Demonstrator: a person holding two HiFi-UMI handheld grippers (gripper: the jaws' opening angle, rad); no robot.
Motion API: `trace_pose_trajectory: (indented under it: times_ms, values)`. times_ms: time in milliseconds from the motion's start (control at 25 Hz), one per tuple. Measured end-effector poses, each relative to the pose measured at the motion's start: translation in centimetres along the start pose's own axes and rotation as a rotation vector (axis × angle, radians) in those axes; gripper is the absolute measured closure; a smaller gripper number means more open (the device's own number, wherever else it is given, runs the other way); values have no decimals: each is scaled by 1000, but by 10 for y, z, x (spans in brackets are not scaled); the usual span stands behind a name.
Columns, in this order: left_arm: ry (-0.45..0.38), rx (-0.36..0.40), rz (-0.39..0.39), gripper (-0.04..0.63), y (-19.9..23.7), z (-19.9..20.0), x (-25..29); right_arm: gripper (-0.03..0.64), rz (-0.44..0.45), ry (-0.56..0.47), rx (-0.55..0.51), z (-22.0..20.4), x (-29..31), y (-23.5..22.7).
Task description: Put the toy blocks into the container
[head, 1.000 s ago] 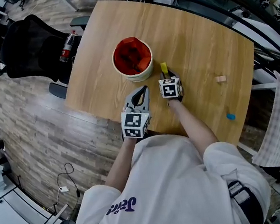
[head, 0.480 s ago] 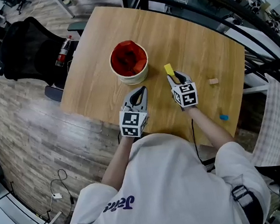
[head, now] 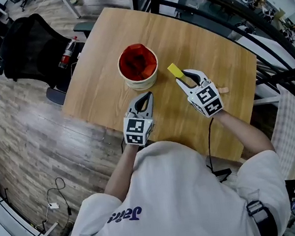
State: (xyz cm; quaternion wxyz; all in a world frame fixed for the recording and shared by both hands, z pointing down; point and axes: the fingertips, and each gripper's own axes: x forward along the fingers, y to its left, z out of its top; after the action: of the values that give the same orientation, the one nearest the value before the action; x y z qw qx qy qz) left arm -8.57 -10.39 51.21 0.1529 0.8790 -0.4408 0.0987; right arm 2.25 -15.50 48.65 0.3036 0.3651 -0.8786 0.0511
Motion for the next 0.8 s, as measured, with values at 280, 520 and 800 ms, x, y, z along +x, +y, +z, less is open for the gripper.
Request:
trace_pose_trajectory:
  times_ms: [280,520,800]
  values:
    - [-6,-16,41,588,16,-2,-11,485,139,24,-270,41,17,17]
    - [-6,-28,69,588,24,-3,-16,485,234,37,-490,64,59,27]
    - [-4,-44,82,588,30,-8,-21,485,352,184,-589,50,121,50]
